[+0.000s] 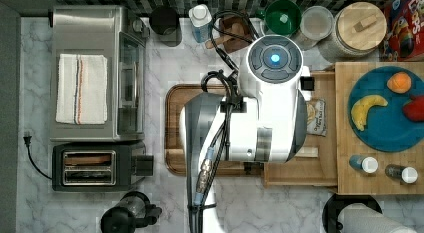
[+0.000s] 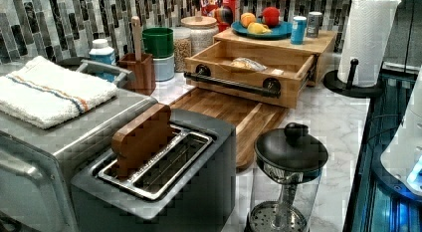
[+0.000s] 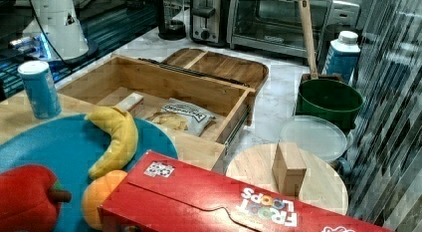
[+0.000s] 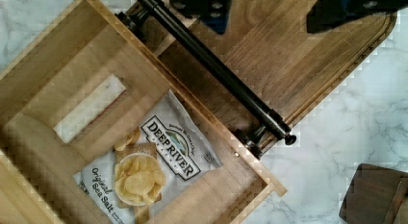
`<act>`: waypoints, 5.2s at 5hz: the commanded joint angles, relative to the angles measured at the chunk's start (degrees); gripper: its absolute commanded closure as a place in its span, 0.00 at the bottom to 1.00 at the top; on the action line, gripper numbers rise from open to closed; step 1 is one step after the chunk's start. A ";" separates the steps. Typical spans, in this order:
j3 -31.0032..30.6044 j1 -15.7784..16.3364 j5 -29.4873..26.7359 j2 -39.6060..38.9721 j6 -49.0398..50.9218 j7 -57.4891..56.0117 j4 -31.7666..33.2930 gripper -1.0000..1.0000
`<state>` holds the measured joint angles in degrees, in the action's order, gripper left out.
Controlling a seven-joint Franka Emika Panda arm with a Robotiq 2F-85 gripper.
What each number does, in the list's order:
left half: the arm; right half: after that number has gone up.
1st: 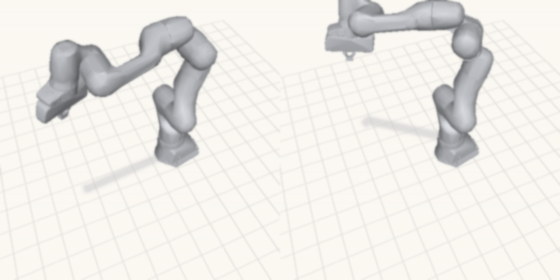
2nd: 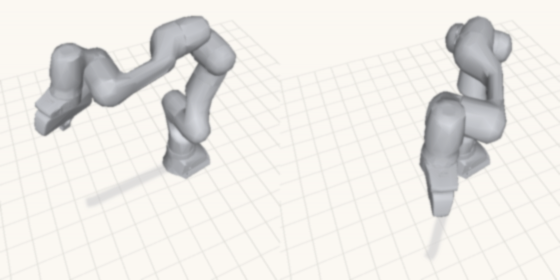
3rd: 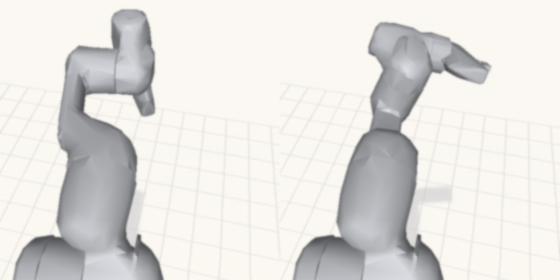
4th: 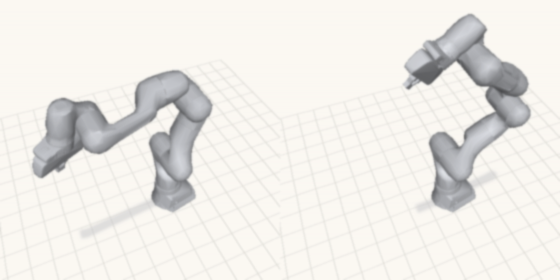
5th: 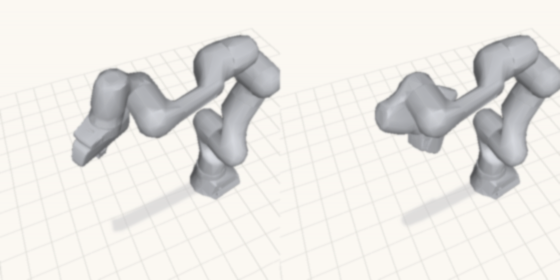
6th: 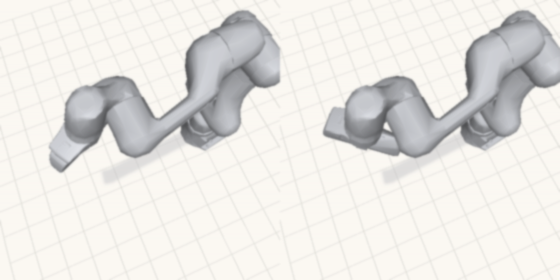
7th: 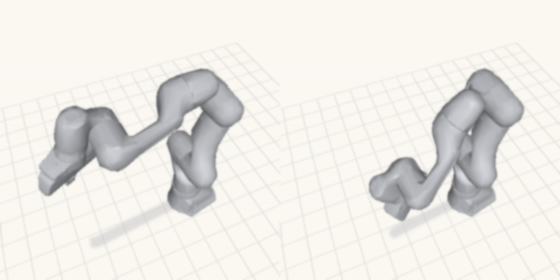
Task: Close the drawer.
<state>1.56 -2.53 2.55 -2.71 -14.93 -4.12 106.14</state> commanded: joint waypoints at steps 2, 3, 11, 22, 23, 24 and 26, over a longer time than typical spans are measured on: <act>-0.22 -0.26 0.03 -0.04 -0.16 -0.59 0.09 1.00; -0.63 -0.79 -1.70 0.74 -2.74 -13.07 2.36 0.00; -7.61 -0.43 -3.25 -1.06 -17.36 -37.45 19.54 1.00; -1.65 -15.77 -0.47 -13.27 -34.42 -63.58 15.46 1.00; -0.23 -16.28 0.98 -12.94 -32.17 -62.81 14.62 1.00; 0.85 -18.30 3.60 -13.09 -30.30 -63.11 12.68 1.00; 3.08 -24.21 1.06 -20.94 -32.59 -75.07 5.05 1.00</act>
<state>-0.61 -19.93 4.55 -19.51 -46.58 -74.36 118.17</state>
